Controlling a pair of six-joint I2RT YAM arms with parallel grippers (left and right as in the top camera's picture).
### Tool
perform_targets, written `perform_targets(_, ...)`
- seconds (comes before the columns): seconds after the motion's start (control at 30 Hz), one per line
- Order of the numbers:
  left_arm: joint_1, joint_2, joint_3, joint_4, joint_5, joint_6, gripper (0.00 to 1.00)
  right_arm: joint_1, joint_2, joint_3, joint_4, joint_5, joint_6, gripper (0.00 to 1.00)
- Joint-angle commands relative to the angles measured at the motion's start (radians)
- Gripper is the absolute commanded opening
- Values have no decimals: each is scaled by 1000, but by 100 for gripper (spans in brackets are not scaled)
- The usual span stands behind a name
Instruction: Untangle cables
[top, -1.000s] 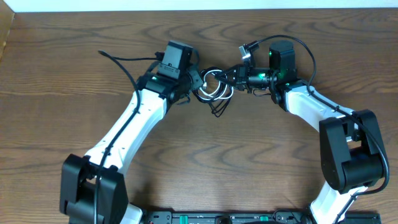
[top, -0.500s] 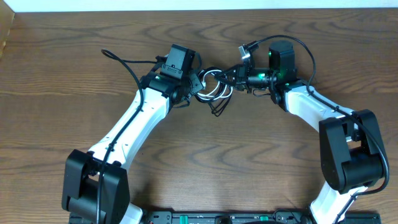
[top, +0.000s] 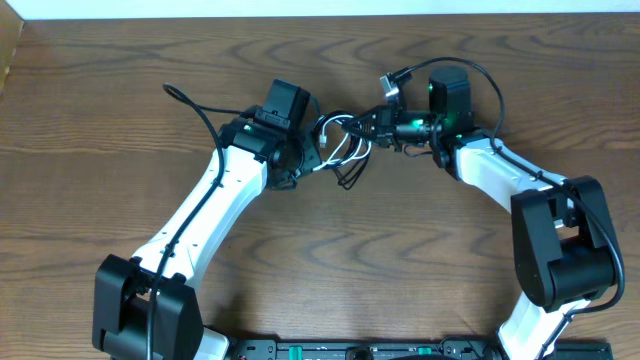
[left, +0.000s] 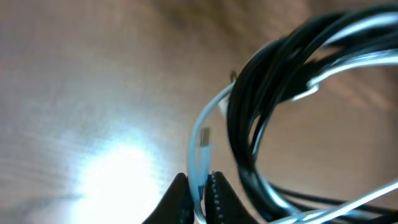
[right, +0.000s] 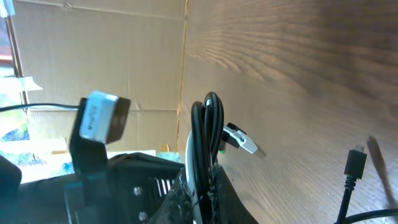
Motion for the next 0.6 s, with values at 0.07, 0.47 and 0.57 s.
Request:
perform_targets(0.07, -9, -15, -1, -54, 5, 24, 21, -8, -8, 7, 7, 17, -5, 1)
perform_targets(0.47, -14, -14, -21, -58, 1, 29, 36, -8, -8, 7, 7, 17, -5, 1)
perform_targets(0.57, -14, -12, -45, -56, -18, 28, 41, -8, -8, 7, 7, 17, -5, 1)
